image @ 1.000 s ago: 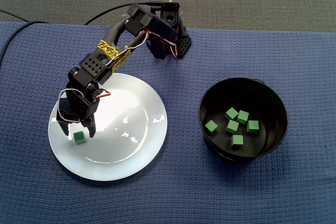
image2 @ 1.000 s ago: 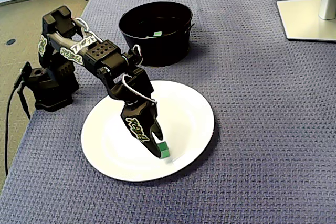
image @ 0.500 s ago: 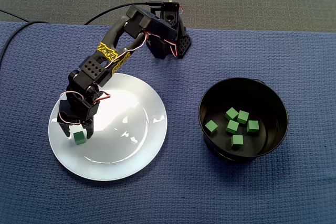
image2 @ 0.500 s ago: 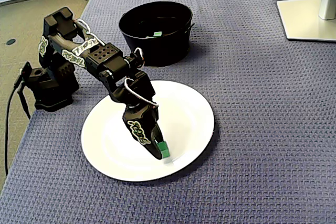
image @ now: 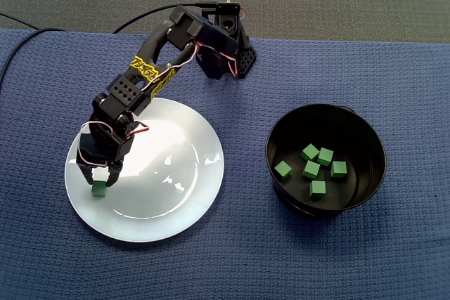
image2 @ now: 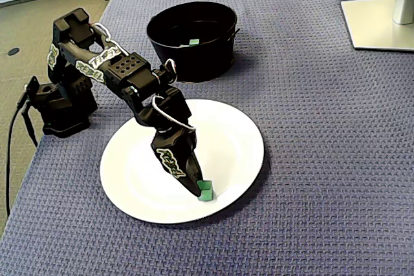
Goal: Pick up the items on the white plate and put them in the black container.
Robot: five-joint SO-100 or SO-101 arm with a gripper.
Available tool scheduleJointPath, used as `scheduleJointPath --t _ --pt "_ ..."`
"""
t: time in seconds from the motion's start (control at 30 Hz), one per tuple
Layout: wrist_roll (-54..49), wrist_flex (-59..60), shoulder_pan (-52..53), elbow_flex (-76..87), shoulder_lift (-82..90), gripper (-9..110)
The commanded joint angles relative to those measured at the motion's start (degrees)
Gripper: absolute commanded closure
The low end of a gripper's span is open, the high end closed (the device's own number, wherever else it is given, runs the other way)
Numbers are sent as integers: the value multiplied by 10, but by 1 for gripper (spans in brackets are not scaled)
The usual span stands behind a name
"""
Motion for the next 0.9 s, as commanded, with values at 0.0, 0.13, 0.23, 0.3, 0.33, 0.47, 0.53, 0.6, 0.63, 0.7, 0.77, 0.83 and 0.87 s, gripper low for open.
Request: scheduleJointPath --t 0.0,0.13,0.23,0.3,0.33,0.47,0.53,0.6,0.63,0.7,0.77,0.83,0.87 --pt "6 -9 -4 2 17 101" --pt "13 -7 -4 2 18 101" --pt "31 25 -7 -8 36 101" --pt "46 50 -11 -17 57 101" --pt "59 54 -13 -20 69 101" --pt "146 65 -28 -34 133 101" --pt "219 65 -40 -35 183 101" --pt "294 62 -51 -32 240 101" --pt "338 60 -58 -29 271 101" --pt "425 60 -76 -27 334 101" --pt "517 62 -98 -30 397 101" --pt "603 75 -125 -41 457 101" --pt "643 82 -141 -46 488 101"
